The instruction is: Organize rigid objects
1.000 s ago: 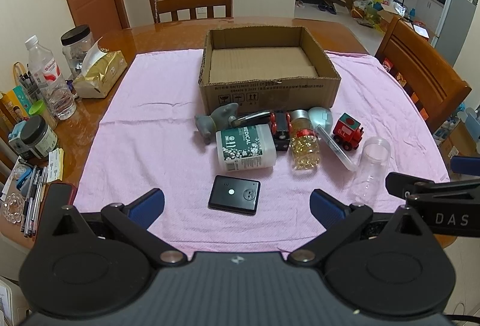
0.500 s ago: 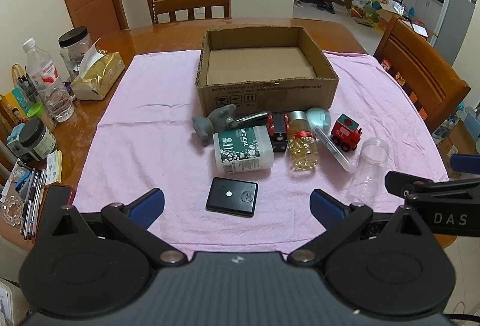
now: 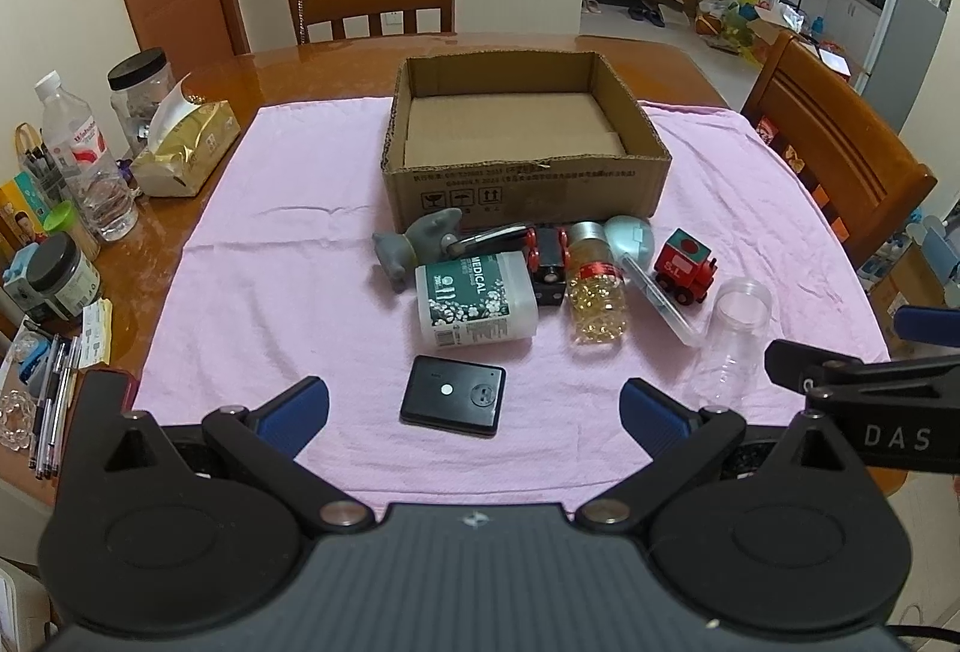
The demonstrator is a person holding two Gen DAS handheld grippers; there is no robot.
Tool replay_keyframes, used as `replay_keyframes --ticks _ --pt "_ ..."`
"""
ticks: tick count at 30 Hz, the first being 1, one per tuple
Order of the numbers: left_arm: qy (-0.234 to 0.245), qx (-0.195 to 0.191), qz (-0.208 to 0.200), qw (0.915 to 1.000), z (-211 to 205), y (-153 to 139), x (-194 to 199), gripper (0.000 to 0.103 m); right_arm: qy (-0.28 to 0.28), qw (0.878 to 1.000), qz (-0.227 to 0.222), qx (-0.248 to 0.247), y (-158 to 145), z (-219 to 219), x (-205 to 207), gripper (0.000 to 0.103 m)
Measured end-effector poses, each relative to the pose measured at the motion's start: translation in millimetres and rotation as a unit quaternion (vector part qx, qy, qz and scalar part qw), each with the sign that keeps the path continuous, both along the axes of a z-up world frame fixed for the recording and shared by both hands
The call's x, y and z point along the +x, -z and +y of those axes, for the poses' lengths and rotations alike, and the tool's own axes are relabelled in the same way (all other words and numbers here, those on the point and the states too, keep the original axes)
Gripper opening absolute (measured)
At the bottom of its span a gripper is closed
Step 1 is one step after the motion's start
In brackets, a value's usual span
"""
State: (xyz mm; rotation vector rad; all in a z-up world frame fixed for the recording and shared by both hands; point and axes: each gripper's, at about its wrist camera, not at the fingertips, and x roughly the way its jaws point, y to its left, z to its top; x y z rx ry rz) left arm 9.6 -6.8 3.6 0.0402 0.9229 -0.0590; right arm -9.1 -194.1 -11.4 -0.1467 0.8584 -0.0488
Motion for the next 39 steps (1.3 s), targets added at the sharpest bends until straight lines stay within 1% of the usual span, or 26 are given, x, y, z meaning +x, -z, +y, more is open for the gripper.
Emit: replay_keyframes --ticks 7,11,19,22,26,31,33,36,39 --pt "0.007 -0.005 -0.008 0.9999 -1 3 1 0.102 -0.003 1.0 -0.007 -0.005 1 -1 1 0.103" --pt "0.02 -0.002 -0.018 0.9996 -4 7 1 0.102 -0.009 1.0 -0.014 -0.008 3 -4 2 0.103" --pt "0.053 0.003 -0.039 0.9978 -10 22 -2 0.102 -0.023 1.0 -0.014 -0.014 18 -10 1 0.103" --pt "0.058 0.009 -0.044 0.9973 -11 31 -2 0.102 -0.03 0.999 -0.01 -0.011 25 -14 1 0.103" --pt "0.058 0.015 -0.035 0.9976 -11 45 1 0.102 -0.046 0.999 -0.002 -0.003 39 -20 0 0.103" --pt "0.052 0.008 -0.023 0.9983 -6 66 5 0.102 -0.091 0.996 0.001 -0.007 61 -24 2 0.103" --pt "0.048 0.008 -0.017 0.9987 -4 72 8 0.102 -0.112 0.994 0.0 0.003 67 -28 5 0.103" --pt "0.039 0.014 -0.012 0.9991 -1 81 12 0.102 -0.125 0.992 -0.003 0.012 71 -36 17 0.103" --pt "0.035 0.02 -0.007 0.9992 3 87 16 0.102 -0.135 0.991 -0.008 0.005 73 -43 37 0.103"
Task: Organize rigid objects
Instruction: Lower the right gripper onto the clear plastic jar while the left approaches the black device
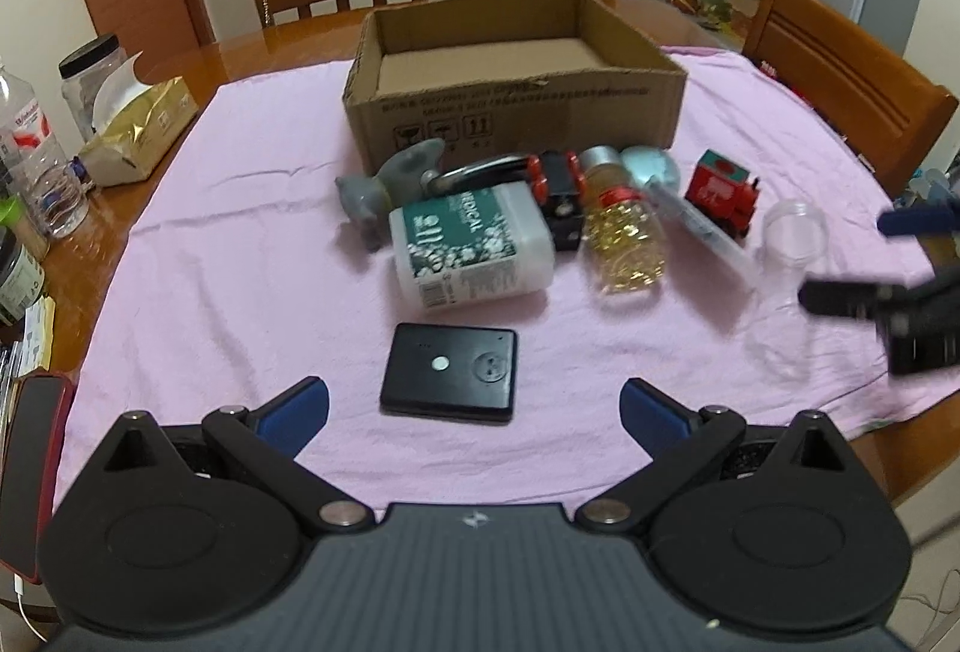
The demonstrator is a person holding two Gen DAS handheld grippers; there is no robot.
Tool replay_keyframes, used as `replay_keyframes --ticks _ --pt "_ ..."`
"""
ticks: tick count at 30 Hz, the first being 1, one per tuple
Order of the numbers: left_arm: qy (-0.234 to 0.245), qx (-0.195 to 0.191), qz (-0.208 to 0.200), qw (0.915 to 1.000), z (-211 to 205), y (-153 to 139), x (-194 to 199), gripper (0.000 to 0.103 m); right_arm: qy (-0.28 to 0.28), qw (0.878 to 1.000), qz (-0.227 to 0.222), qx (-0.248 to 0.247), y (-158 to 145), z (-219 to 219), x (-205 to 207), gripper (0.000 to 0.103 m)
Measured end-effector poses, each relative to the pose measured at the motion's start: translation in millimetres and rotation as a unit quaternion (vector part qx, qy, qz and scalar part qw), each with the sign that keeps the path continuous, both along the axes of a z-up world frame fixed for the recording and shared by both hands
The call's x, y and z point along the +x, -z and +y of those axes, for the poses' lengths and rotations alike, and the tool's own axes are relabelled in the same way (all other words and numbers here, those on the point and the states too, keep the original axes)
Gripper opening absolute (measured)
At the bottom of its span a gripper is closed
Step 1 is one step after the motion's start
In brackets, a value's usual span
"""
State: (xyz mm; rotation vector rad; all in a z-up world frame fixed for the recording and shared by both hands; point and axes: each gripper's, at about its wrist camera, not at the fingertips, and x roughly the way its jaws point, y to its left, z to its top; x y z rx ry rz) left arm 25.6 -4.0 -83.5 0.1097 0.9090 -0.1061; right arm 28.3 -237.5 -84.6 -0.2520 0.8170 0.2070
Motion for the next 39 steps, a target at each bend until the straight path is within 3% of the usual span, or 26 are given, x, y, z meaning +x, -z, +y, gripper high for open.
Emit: replay_keyframes --ticks 5,11,23,33,39 --pt "-0.006 -0.003 0.012 0.9999 8 7 6 0.102 -0.024 1.0 0.015 -0.012 6 -11 42 0.103" --pt "-0.001 -0.001 0.02 0.9998 15 11 11 0.102 -0.027 0.997 0.074 0.007 20 -20 82 0.103" --pt "0.024 0.018 0.029 0.9991 16 28 23 0.102 0.003 0.989 0.145 0.004 25 -11 40 0.103" --pt "0.028 -0.009 0.069 0.9972 22 59 39 0.103 0.064 0.989 0.132 -0.034 56 21 20 0.103" --pt "0.03 -0.014 0.063 0.9974 23 61 43 0.103 0.081 0.986 0.141 -0.028 67 17 24 0.103"
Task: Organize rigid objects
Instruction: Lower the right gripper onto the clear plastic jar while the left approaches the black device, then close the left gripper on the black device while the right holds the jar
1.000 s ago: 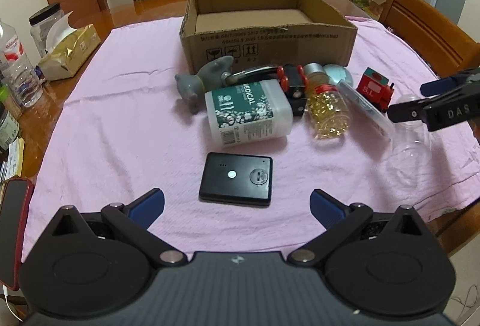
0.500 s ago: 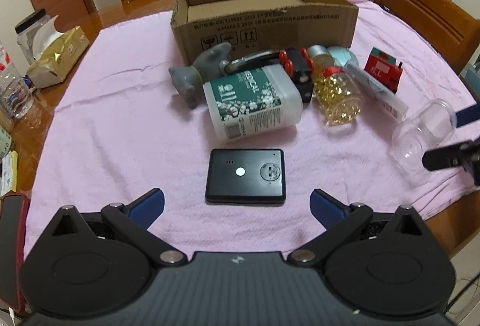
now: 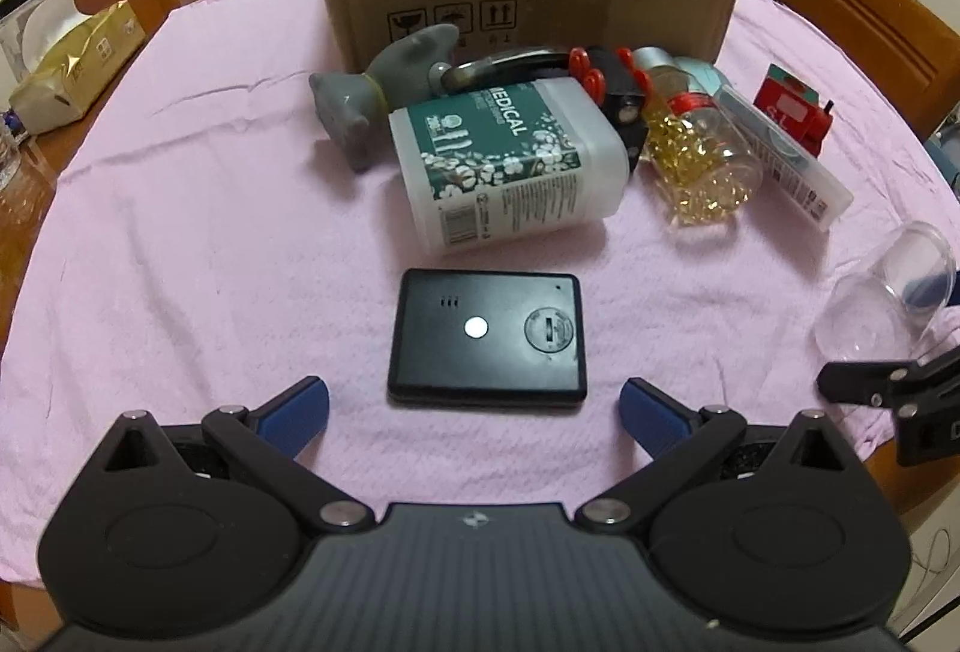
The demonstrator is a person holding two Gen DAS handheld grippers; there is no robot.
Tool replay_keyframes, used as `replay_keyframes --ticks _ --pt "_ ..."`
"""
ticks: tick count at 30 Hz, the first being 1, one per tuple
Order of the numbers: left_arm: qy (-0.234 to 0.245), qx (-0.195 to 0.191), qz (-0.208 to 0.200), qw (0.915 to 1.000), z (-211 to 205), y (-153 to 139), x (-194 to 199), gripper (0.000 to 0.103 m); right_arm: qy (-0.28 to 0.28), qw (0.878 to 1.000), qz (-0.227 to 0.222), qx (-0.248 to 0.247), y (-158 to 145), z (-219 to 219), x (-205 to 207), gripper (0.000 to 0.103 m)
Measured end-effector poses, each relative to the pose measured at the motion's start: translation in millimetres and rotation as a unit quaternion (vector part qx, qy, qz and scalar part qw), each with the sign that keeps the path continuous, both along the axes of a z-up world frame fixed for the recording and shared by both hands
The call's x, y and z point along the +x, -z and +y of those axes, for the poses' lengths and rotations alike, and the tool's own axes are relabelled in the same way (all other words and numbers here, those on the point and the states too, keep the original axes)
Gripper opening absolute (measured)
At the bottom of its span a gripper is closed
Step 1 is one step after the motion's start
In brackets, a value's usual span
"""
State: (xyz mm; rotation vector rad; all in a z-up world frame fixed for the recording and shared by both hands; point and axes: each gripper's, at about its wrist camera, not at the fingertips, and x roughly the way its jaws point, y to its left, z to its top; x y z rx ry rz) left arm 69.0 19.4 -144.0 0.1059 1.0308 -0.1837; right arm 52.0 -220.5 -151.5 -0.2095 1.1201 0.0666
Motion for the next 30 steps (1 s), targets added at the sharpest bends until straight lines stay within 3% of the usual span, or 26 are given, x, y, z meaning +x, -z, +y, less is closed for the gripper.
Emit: replay_keyframes --ticks 19,28,30 --pt "0.005 0.002 0.003 1.0 -2 1 21 0.103 0.007 1.0 -0.019 -0.001 3 0 -5 0.103" --pt "0.045 0.0 0.0 0.999 -6 -6 23 0.077 0.007 1.0 -0.023 0.0 4 0 -6 0.103" --pt "0.047 -0.001 0.003 0.9989 -4 -7 21 0.076 0.007 1.0 -0.024 0.0 4 0 -6 0.103"
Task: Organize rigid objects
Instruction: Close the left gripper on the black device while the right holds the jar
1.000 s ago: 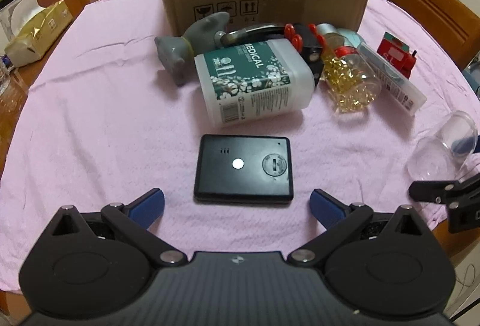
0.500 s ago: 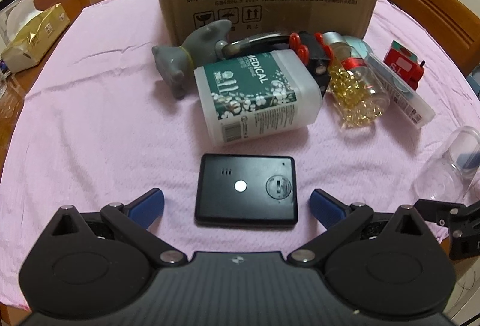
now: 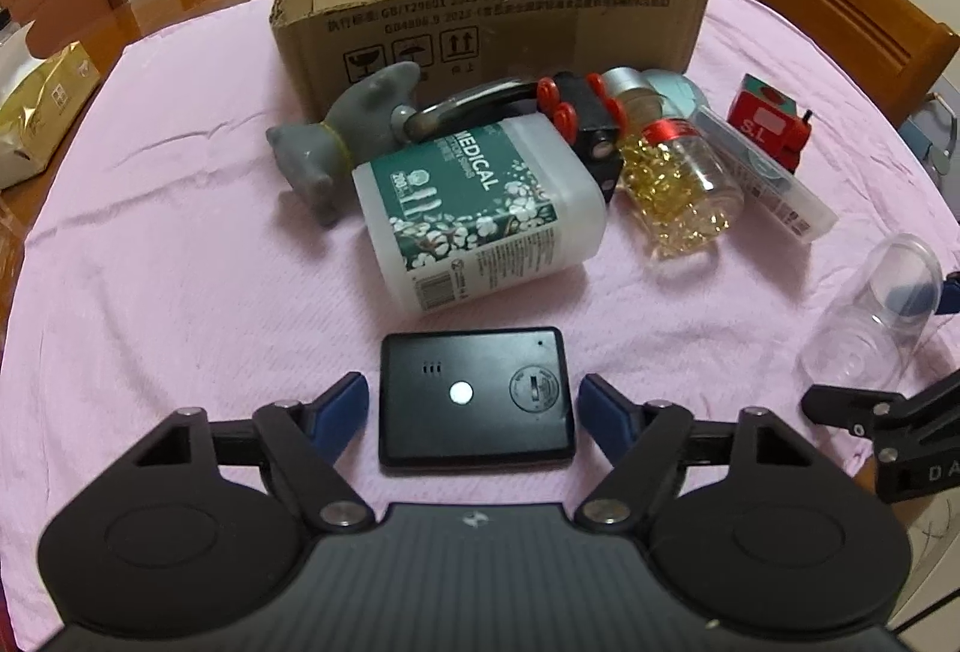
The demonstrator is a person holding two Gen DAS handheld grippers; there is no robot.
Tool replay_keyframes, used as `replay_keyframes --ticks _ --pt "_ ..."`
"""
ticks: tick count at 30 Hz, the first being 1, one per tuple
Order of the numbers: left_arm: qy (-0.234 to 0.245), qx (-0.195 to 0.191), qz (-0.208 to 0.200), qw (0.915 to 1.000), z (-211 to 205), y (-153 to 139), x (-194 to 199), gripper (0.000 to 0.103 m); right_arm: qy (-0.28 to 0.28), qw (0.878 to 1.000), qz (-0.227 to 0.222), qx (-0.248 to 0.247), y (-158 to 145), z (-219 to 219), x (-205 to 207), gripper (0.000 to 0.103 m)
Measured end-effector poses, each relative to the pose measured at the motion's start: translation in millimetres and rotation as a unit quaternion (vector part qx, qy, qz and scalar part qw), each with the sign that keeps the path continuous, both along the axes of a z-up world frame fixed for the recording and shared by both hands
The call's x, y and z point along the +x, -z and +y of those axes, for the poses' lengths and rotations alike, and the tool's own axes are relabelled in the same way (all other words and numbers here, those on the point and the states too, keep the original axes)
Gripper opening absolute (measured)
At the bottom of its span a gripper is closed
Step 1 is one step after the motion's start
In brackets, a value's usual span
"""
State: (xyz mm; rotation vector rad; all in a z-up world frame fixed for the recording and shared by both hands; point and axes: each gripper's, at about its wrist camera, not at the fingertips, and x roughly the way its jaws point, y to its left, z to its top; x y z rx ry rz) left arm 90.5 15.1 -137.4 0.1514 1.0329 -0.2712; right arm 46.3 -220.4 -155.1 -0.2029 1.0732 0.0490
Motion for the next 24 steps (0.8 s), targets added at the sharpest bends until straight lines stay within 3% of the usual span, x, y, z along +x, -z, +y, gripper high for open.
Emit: replay_keyframes --ticks 21,24 --pt "-0.011 -0.003 0.024 0.9996 -5 -2 7 0.069 0.006 1.0 -0.004 -0.013 -14 8 7 0.103" --pt "-0.009 -0.008 0.023 0.9997 -4 -2 8 0.069 0.006 1.0 -0.003 -0.019 -16 9 8 0.097"
